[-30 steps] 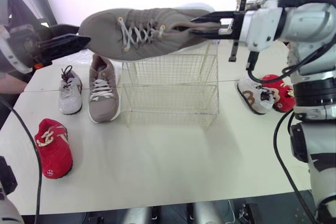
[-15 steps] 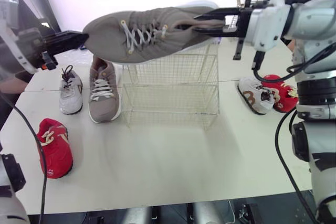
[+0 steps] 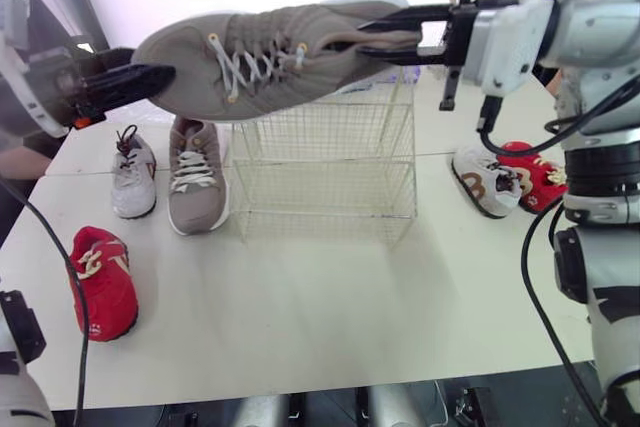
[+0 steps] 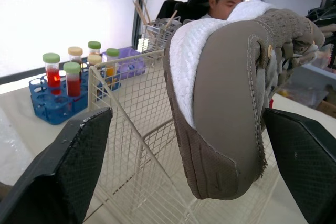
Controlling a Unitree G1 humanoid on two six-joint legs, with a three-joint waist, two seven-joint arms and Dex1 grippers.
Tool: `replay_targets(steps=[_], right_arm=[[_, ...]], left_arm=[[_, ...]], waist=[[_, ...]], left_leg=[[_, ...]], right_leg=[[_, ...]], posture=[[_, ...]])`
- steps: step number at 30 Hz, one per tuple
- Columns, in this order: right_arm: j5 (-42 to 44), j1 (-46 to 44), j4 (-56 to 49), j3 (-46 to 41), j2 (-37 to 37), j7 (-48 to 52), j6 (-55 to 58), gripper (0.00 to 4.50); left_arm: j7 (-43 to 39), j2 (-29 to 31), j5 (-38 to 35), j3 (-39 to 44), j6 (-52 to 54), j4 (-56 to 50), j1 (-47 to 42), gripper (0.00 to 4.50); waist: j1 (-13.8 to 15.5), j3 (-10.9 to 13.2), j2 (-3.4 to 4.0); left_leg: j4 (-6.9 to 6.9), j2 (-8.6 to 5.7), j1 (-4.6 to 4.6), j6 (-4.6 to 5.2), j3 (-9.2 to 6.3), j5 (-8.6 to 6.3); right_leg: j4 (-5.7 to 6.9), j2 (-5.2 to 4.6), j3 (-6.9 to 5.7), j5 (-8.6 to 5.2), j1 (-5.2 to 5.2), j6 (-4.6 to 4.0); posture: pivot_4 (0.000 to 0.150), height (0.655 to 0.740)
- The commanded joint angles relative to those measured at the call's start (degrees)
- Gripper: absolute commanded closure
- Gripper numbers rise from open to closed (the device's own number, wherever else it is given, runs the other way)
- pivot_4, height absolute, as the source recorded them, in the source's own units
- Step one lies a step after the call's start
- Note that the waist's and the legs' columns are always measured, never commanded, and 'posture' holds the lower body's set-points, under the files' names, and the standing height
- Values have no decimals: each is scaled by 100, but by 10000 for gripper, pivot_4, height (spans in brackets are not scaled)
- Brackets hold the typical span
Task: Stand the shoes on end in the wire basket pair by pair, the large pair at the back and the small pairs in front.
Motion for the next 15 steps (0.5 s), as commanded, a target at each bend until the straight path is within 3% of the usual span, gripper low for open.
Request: replay_targets(steps=[1, 7, 10, 15], right_arm=[[241, -266, -242, -209, -34, -132, 20, 43132], [396, -252, -591, -194, 55, -157, 303, 43132], [427, -229, -710, -197, 78, -161, 427, 43132], [423, -209, -797, -203, 68, -157, 557, 43132]], left_arm=[[-98, 109, 76, -7, -201, 31, -112, 247], [-175, -244, 102, -338, -247, 72, -212, 247], [-155, -386, 108, -399, -232, 136, -303, 9024], [-213, -422, 67, -389, -212, 174, -354, 33516]], waist=[[8, 0, 0], [13, 0, 0], [2, 0, -1], [-4, 0, 0]], left_leg=[[0, 0, 0, 0, 0, 0], [1, 0, 0, 6, 0, 4], [2, 0, 0, 8, 0, 5], [0, 0, -1, 10, 0, 6]], right_leg=[[0, 0, 0, 0, 0, 0], [3, 0, 0, 0, -1, 0], [3, 0, 0, 0, -1, 0], [4, 0, 0, 0, -5, 0]], posture=[[1500, 7400], [1500, 7400], [1500, 7400], [1500, 7400]])
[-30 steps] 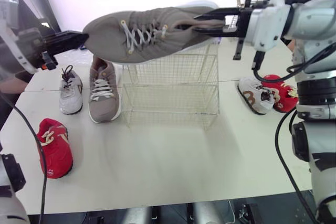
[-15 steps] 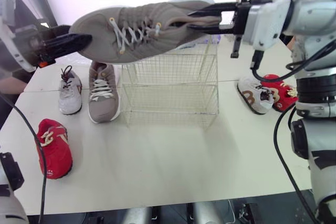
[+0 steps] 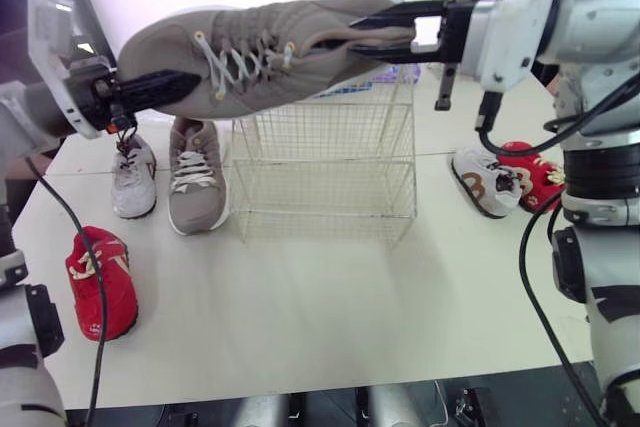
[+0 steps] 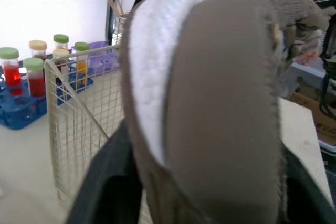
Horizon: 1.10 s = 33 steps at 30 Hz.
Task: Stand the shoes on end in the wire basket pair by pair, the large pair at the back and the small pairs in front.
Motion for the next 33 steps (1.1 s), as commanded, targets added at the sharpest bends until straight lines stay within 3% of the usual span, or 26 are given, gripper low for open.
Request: replay_targets(steps=[1, 2, 7, 14, 16, 20, 23, 28, 33], right_arm=[[300, -196, -355, -240, 12, -154, 45, 43132], [297, -181, -370, -242, 2, -148, 74, 43132], [529, 15, -486, -342, -79, -159, 917, 43132], [2594, 736, -1053, -1403, -644, -662, 5144, 8832], [3338, 1011, -1133, -1885, -683, -1026, 6240, 899], [4309, 1791, -1499, -2484, -365, -1773, 7460, 899], [5060, 2041, -1759, -2722, 381, -2555, 7876, 899], [5541, 1778, -1690, -2794, 1403, -3503, 7756, 899], [5742, 1201, -1466, -2648, 2028, -3703, 7442, 899]], left_arm=[[-34, 23, -70, 90, 4, 22, -144, 36857], [-29, 18, -87, 102, 18, 34, -158, 39118], [146, -99, -308, 301, 194, -65, -130, 39236], [1214, -676, -1279, 1319, 855, -713, 379, 39236], [1620, -893, -1649, 1600, 1002, -921, 519, 39236], [2379, -1306, -2356, 1935, 1155, -1317, 710, 39236], [2918, -1611, -2840, 1964, 1140, -1564, 814, 39236], [3592, -1965, -3402, 1847, 967, -1807, 945, 39236], [4179, -2309, -3804, 1596, 766, -2180, 1200, 39236]], waist=[[-5, 0, 0], [-5, 0, 0], [15, 0, 0], [37, -2, -4], [34, -2, -4], [27, -3, -6], [-7, -5, -2], [14, -5, -2], [34, -6, -4]], left_leg=[[0, 1, 0, 0, 0, 0], [0, 1, 0, 0, 0, 0], [1, 1, 0, 1, 0, 1], [7, -1, -6, 5, -10, 0], [6, -1, -13, 7, -12, -2], [3, 2, -13, 30, -14, -16], [4, 2, -13, 30, -14, -15], [8, 2, -15, 0, -12, 4], [15, -3, -15, 0, -12, 5]], right_leg=[[1, 1, 0, 0, 0, 0], [1, 1, 0, 0, 0, 0], [2, 0, 0, 0, 1, 0], [0, -5, 1, 1, 6, -1], [-5, -6, 2, 1, 1, -2], [-5, -5, 2, 1, 0, -2], [-1, -4, 4, 1, -2, -1], [26, -3, 6, 2, -17, -2], [27, -5, 6, 2, -14, -1]], posture=[[1500, 7400], [1500, 7400], [1500, 7400], [1500, 7400], [1500, 7400], [1500, 7400], [1500, 7400], [1500, 7400], [1500, 7400]])
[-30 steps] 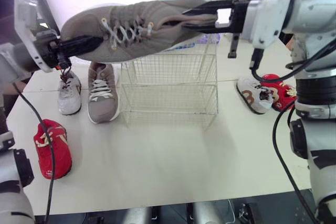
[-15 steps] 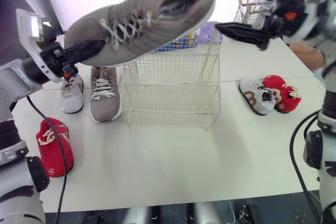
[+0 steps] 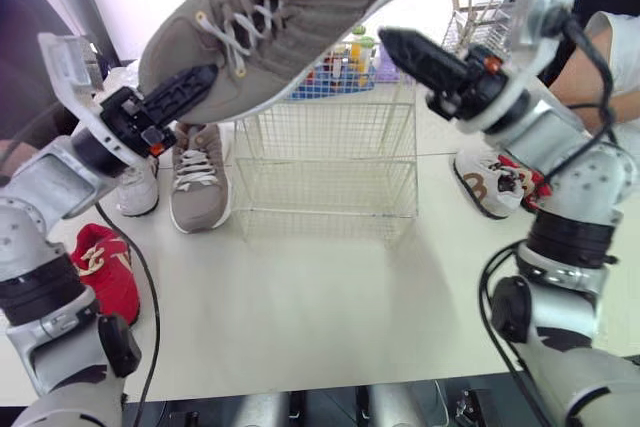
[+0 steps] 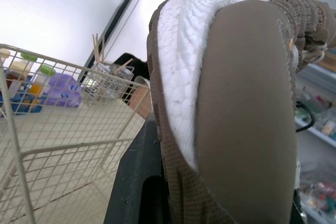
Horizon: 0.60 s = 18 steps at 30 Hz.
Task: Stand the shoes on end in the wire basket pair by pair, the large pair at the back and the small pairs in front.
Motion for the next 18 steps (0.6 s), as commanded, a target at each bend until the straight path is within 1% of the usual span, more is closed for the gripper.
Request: replay_targets(steps=[1, 9, 18], right_arm=[[286, -394, -50, 8, 125, 11, -213, 899], [219, -831, 192, 331, 326, 216, -452, 899], [-264, -1006, 500, 756, 362, 450, -708, 899]], left_arm=[[321, -47, -449, -100, -293, -399, 73, 39236], [739, -52, -786, -331, -600, -577, 443, 39236], [1023, 17, -1126, -771, -916, -955, 838, 39236]], waist=[[5, 0, -1], [-30, -2, -3], [-11, -2, -3]], left_leg=[[0, -1, 0, 0, 0, 0], [-1, 0, 0, 0, 0, 0], [-1, -3, 0, 1, 0, 0]], right_leg=[[0, 0, 0, 0, 0, 0], [2, 2, 0, 0, -3, 0], [19, -1, 1, -1, -10, -1]], posture=[[1500, 7400], [1500, 7400], [1500, 7400]])
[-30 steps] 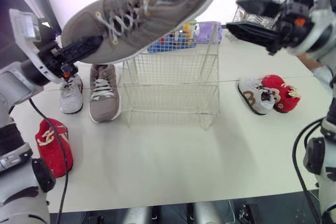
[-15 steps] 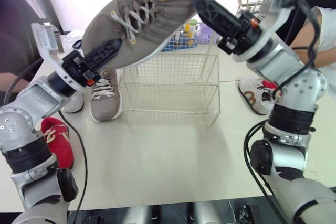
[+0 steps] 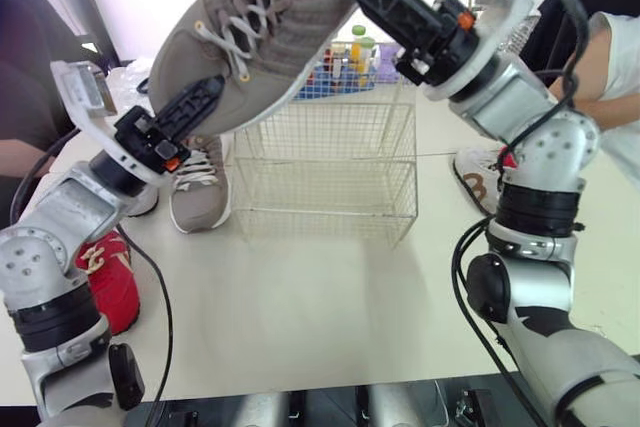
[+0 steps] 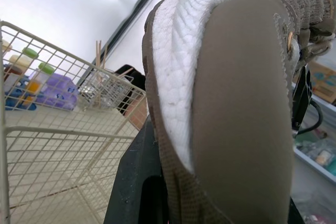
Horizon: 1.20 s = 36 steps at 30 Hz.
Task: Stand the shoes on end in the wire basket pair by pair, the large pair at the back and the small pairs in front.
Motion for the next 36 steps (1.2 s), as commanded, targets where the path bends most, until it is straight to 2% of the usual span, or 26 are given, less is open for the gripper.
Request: replay_targets(steps=[1, 3, 4, 6, 7, 9, 10, 12, 17, 18, 19, 20, 24, 29, 36], right_arm=[[-151, -335, -103, 251, 54, 195, -147, 899], [-265, -354, -37, 294, 67, 198, -192, 899], [-334, -361, -1, 319, 67, 199, -217, 3137], [-422, -371, 58, 337, 67, 203, -248, 9534], [-453, -378, 83, 332, 67, 211, -259, 14577], [-492, -390, 98, 309, 58, 231, -269, 21935], [-507, -395, 99, 299, 51, 239, -272, 24321], [-502, -436, 108, 247, 17, 219, -251, 25823], [-489, -550, 96, 139, -236, 210, -144, 25841], [-501, -586, 135, 112, -325, 256, -140, 25841], [-521, -622, 175, 99, -415, 318, -135, 25841], [-590, -677, 228, 127, -562, 449, -148, 25841], [-962, -999, 629, 333, -1158, 1133, -333, 25841], [-2049, -1726, 1767, 914, -1958, 2482, -1273, 25841], [-3866, -3000, 3937, 1747, -2423, 3984, -3560, 25841]], left_arm=[[103, 134, -140, -424, 12, -433, 34, 39236], [114, 187, -160, -535, -18, -523, 96, 39236], [111, 219, -158, -586, -31, -564, 130, 39236], [124, 264, -174, -654, -70, -612, 180, 39236], [128, 283, -187, -680, -99, -631, 204, 39236], [135, 339, -209, -708, -152, -663, 256, 39236], [139, 370, -217, -715, -169, -677, 281, 39236], [126, 483, -196, -698, -189, -694, 349, 39236], [-157, 1037, 28, -561, -173, -695, 550, 39236], [-282, 1202, 103, -523, -166, -694, 604, 28839], [-412, 1355, 140, -483, -166, -700, 658, 25721], [-565, 1557, 184, -397, -145, -689, 723, 19594], [-1181, 2208, 509, -73, -145, -596, 952, 397], [-1855, 2727, 878, 265, -156, -515, 1223, 138], [-2254, 2783, 1271, 346, -280, -588, 1340, 138]], waist=[[2, 0, 0], [-3, 0, 0], [-6, 0, 0], [-8, 0, 0], [-11, 0, 0], [-10, 0, 0], [-11, 0, 0], [-12, 0, 0], [-13, 1, 1], [-11, 1, 2], [-11, 2, 3], [-8, 2, 3], [-9, 3, 4], [-34, 5, 8], [-49, 10, 16]], left_leg=[[0, 0, 0, 0, 0, 0], [0, 0, 0, 0, 0, 0], [-1, 0, 0, 0, 0, 0], [-2, 0, 0, -1, 0, 0], [-2, 0, 0, -1, 0, 0], [-3, 0, 0, -1, 0, 0], [-3, 1, 0, 0, 0, 0], [-3, 1, 0, 0, 0, 0], [-6, 1, -3, -1, 0, 0], [-7, 1, -3, 0, 0, 0], [-7, 1, -6, 0, 0, 0], [-7, 0, -10, 0, 0, 0], [-11, 1, -14, 3, 0, -4], [-22, 4, -14, 5, 2, -21], [-37, 4, -17, -19, 9, -9]], right_leg=[[1, 0, 0, 0, 0, 0], [1, 0, 0, 0, -1, 0], [1, 0, 0, 0, -1, 0], [2, 0, 0, 0, -3, -1], [2, 0, 0, 0, -3, -1], [2, 1, 0, 0, -4, -1], [2, 1, 0, 0, -4, -1], [1, 1, 0, 0, -4, -1], [1, 1, 0, -1, -9, -2], [1, 1, 0, -1, -10, -2], [1, 1, 0, -1, -12, -2], [0, 0, 0, -1, -15, -3], [-14, 1, 0, -2, -17, -4], [-34, 2, 0, -2, -16, -4], [-52, 2, 0, -1, -19, -3]], posture=[[1500, 7400], [1500, 7400], [1500, 7400], [1500, 7400], [1500, 7400], [1500, 7400], [1500, 7400], [1500, 7400], [1500, 7400], [1500, 7400], [1500, 7400], [1500, 7400], [1500, 7400], [1500, 7400], [1500, 7400]])
